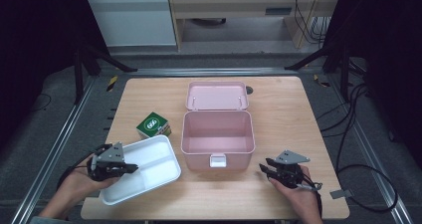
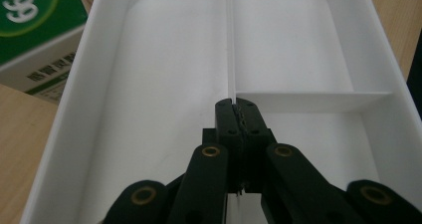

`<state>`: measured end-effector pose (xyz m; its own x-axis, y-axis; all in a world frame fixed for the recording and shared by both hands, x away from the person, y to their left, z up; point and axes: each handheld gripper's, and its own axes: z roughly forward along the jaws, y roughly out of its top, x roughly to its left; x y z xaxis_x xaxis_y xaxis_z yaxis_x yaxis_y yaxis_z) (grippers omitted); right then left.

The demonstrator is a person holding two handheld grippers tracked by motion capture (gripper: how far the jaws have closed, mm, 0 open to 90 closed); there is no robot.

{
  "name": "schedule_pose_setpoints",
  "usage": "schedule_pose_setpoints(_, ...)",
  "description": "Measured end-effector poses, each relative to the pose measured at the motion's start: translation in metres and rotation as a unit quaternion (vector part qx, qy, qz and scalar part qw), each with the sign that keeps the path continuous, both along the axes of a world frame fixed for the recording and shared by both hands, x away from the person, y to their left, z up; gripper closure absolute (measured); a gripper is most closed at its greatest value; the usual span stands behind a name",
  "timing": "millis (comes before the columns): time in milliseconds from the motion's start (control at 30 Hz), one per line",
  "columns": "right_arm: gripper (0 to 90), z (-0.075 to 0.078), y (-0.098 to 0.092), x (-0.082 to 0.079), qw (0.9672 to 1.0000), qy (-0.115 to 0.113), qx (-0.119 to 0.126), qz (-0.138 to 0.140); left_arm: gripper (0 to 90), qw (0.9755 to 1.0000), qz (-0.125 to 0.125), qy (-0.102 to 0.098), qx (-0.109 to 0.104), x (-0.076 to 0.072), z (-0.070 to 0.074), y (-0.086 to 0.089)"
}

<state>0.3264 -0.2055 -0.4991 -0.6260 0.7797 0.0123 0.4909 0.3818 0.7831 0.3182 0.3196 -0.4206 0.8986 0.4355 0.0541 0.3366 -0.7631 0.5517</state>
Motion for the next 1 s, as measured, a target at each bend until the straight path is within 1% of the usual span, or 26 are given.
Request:
schedule_pose_setpoints(100,63.5,0.0,0.0,0.0,1.0,0.001,0.0,-0.001,89.6,0.9999,0.002,0.011,0.007,0.003,-0.016,-0.004)
schedule_pose_setpoints(133,63.5,0.0,0.0,0.0,1.0,0.001,0.0,-0.001,89.6,0.9999,0.002,0.011,0.007,0.003,-0.016,-0.004)
schedule_pose_setpoints(167,63.5,0.0,0.0,0.0,1.0,0.001,0.0,-0.001,89.6,0.9998,0.006,0.018,0.004,0.004,-0.022,-0.005)
schedule_pose_setpoints(233,63.5,0.0,0.0,-0.001,1.0,0.0,0.0,0.0,89.6,0.9997,0.009,0.021,0.006,0.006,-0.03,-0.005)
schedule_pose_setpoints(267,63.5,0.0,0.0,-0.001,1.0,0.001,0.0,0.0,89.6,0.9995,0.016,0.028,0.005,0.007,-0.036,-0.006)
schedule_pose_setpoints(333,63.4,-0.001,0.0,0.0,1.0,0.002,-0.001,0.0,89.6,0.9993,0.021,0.03,-0.002,0.008,-0.041,-0.006)
schedule_pose_setpoints(433,63.0,-0.001,0.001,0.0,1.0,0.005,-0.002,0.002,89.2,0.9992,0.025,0.03,0.0,0.008,-0.045,-0.008)
schedule_pose_setpoints(467,62.6,-0.002,0.001,0.0,1.0,0.005,-0.002,0.002,88.3,0.9991,0.033,0.026,0.009,0.008,-0.047,-0.009)
schedule_pose_setpoints(500,62.6,-0.002,0.001,0.0,1.0,0.005,-0.002,0.002,85.1,0.9991,0.033,0.026,0.009,0.008,-0.047,-0.009)
schedule_pose_setpoints(567,60.0,-0.002,0.002,0.0,1.0,0.006,-0.003,0.002,75.1,0.9988,0.049,0.006,0.002,0.008,-0.04,-0.007)
schedule_pose_setpoints(600,59.1,-0.002,0.002,0.0,1.0,0.005,-0.004,0.001,66.8,0.9983,0.059,-0.002,-0.001,0.008,-0.035,-0.006)
schedule_pose_setpoints(667,57.5,-0.002,0.002,-0.001,1.0,0.005,-0.002,0.0,51.3,0.9967,0.079,-0.015,-0.002,0.012,-0.023,-0.003)
schedule_pose_setpoints(700,56.4,-0.002,0.002,-0.001,1.0,0.005,-0.002,0.0,46.2,0.9955,0.091,-0.025,0.002,0.014,-0.017,-0.002)
schedule_pose_setpoints(733,56.4,-0.002,0.002,-0.001,1.0,0.005,-0.002,0.0,41.8,0.9955,0.091,-0.025,0.002,0.014,-0.017,-0.002)
schedule_pose_setpoints(767,55.2,-0.002,0.002,0.0,1.0,0.006,-0.002,-0.001,41.8,0.9946,0.099,-0.029,0.005,0.017,-0.012,-0.002)
schedule_pose_setpoints(800,53.2,-0.002,0.002,0.0,1.0,0.006,-0.001,-0.003,34.6,0.9924,0.117,-0.037,0.009,0.025,-0.004,-0.003)
schedule_pose_setpoints(833,52.1,-0.002,0.003,0.0,1.0,0.005,-0.001,-0.003,29.3,0.991,0.128,-0.037,0.012,0.03,-0.002,-0.004)
schedule_pose_setpoints(867,50.2,-0.002,0.003,0.0,1.0,0.005,-0.001,-0.005,25.1,0.9902,0.135,-0.034,0.015,0.035,0.0,-0.005)
schedule_pose_setpoints(933,46.1,-0.002,0.003,0.0,0.9999,0.006,0.0,-0.01,18.3,0.9885,0.148,-0.026,0.019,0.047,0.002,-0.007)
schedule_pose_setpoints(1000,42.9,-0.002,0.002,0.0,0.9999,0.005,0.001,-0.014,13.8,0.9867,0.159,-0.025,0.022,0.057,0.005,-0.009)
